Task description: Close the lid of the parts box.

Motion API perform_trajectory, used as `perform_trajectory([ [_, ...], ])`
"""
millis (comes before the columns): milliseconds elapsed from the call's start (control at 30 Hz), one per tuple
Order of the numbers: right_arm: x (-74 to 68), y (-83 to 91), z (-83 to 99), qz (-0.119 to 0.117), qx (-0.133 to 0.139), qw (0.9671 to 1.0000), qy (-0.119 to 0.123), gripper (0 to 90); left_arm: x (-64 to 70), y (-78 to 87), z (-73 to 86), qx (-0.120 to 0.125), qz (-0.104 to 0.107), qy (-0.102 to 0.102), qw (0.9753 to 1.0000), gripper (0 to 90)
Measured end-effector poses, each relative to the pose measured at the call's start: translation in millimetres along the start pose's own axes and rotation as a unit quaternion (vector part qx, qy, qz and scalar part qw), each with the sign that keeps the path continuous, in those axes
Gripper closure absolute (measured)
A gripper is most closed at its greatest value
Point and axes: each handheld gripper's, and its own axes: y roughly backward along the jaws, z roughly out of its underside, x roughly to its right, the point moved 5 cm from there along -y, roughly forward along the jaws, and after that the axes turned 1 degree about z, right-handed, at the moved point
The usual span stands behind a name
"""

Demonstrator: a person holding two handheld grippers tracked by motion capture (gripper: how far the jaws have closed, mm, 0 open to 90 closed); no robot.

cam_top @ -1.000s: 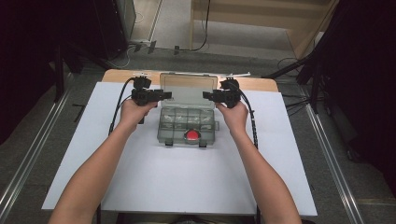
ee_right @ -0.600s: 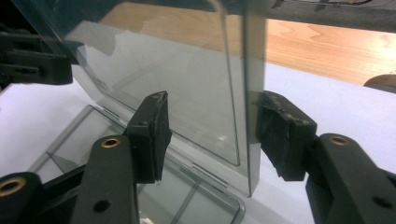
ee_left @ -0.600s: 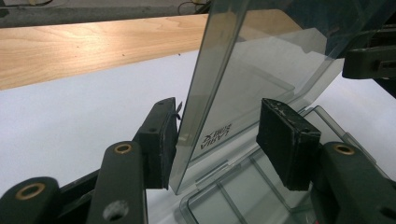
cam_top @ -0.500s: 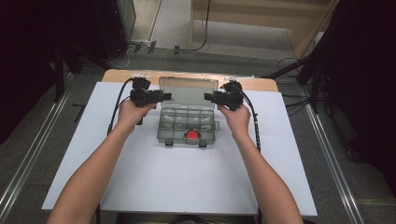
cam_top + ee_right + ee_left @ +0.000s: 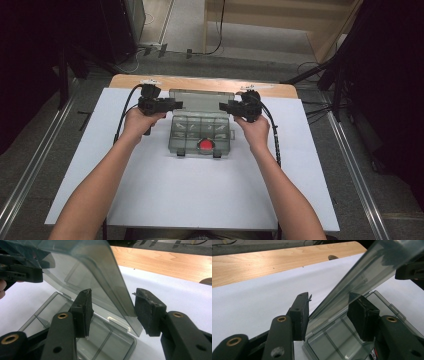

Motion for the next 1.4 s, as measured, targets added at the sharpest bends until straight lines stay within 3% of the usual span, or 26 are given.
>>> perform_trajectory([
  [167,-0.8,1.5,1.6,-0.002,0.003,1.0,0.006,50.7,0.3,0.1,1.4,0.002,0.001,0.0,1.0,51.3],
  [233,-2.1,1.9,1.9,0.0,0.003,1.0,0.007,50.6,-0.9,-0.1,2.1,-0.004,0.012,0.02,0.9997,49.2],
  [300,-2.4,2.1,2.2,0.0,0.004,0.9999,0.01,50.5,-2.9,-0.8,3.9,-0.017,0.02,0.034,0.9991,40.3],
  [433,-1.8,2.3,2.7,-0.001,0.002,1.0,0.009,50.2,-6.0,3.4,9.2,-0.032,0.004,0.019,0.9993,37.8],
  [533,-2.6,2.5,2.6,-0.002,0.002,0.9999,0.011,50.3,-7.0,8.0,10.4,-0.031,0.01,0.025,0.9992,34.7],
  [800,-2.5,2.6,3.3,-0.003,0.005,0.9999,0.015,50.3,-7.2,21.5,13.1,-0.035,0.005,0.019,0.9992,34.7],
  [967,-1.7,3.2,4.1,-0.009,0.005,0.9998,0.016,50.3,-8.6,26.3,14.6,-0.049,0.007,0.031,0.9983,35.4],
  [1200,-3.1,3.9,4.3,-0.007,0.005,0.9998,0.02,50.4,-10.7,33.5,17.4,-0.058,-0.008,0.049,0.9971,50.2],
  [1400,-3.9,3.6,4.9,-0.001,0.001,0.9996,0.027,50.2,-17.6,37.1,12.1,-0.047,-0.024,0.057,0.997,78.2],
])
